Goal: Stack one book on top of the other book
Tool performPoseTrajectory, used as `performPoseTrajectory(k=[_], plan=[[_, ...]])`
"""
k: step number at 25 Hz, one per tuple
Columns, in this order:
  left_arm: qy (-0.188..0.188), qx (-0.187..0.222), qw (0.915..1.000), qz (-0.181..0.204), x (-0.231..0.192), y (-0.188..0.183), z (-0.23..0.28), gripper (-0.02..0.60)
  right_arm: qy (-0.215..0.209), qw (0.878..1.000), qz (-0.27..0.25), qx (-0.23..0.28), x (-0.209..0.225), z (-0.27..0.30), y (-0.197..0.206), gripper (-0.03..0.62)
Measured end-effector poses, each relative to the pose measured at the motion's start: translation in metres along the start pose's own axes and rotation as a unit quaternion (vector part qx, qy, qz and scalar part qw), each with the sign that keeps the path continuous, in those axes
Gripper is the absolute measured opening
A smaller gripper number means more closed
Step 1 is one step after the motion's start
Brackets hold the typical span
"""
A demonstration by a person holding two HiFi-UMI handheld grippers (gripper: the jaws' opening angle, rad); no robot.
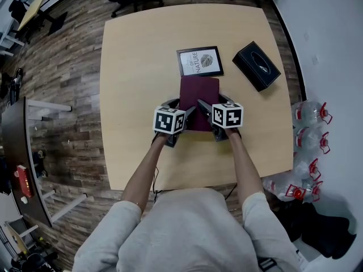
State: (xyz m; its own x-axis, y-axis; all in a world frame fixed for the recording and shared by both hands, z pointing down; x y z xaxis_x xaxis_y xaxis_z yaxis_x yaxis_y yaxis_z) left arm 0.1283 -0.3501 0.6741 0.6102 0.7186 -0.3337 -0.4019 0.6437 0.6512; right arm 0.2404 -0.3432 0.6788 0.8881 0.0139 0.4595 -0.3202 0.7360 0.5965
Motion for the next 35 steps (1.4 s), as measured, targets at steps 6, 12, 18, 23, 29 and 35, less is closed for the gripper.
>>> performPoseTrajectory(k=[6, 12, 18, 23, 29, 35], plan=[[-0.002, 0.000, 1.0000, -0.002, -0.003, -0.001, 0.001, 0.324, 0.011, 1.000, -0.007, 0.004, 0.002, -0.001, -0.003, 0.407], [-0.010, 0.003, 0.9998, 0.014, -0.002, -0.003, -0.007, 0.324, 0.025, 0.999, -0.024, 0.028, 0.006, -0.017, -0.010, 0.399], [-0.028, 0.033, 0.9984, 0.036, -0.004, -0.013, -0.029, 0.311, 0.038, 0.996, -0.055, 0.060, 0.001, -0.043, -0.017, 0.344], [-0.041, 0.058, 0.9960, 0.054, -0.001, -0.015, -0.054, 0.279, 0.035, 0.993, -0.080, 0.085, -0.012, -0.066, -0.017, 0.299], [-0.060, 0.100, 0.9912, 0.063, 0.004, -0.018, -0.092, 0.224, 0.033, 0.987, -0.094, 0.127, -0.034, -0.100, -0.019, 0.229], [-0.070, 0.152, 0.9846, 0.051, 0.011, -0.023, -0.137, 0.146, 0.040, 0.978, -0.140, 0.151, -0.059, -0.129, -0.013, 0.169]])
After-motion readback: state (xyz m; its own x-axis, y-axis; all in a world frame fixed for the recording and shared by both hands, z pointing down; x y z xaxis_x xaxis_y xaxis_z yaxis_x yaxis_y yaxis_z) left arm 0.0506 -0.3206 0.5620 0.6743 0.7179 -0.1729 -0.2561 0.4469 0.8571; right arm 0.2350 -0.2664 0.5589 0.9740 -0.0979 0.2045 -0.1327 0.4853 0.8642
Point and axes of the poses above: the fingertips, and each gripper's own axes: z forward along the fingers, x to its right, y out of its underside, the point moved 2 cm from there along -z, backward along the fingers, and after that the axes turned 6 degrees about z, right-handed, at the moved point
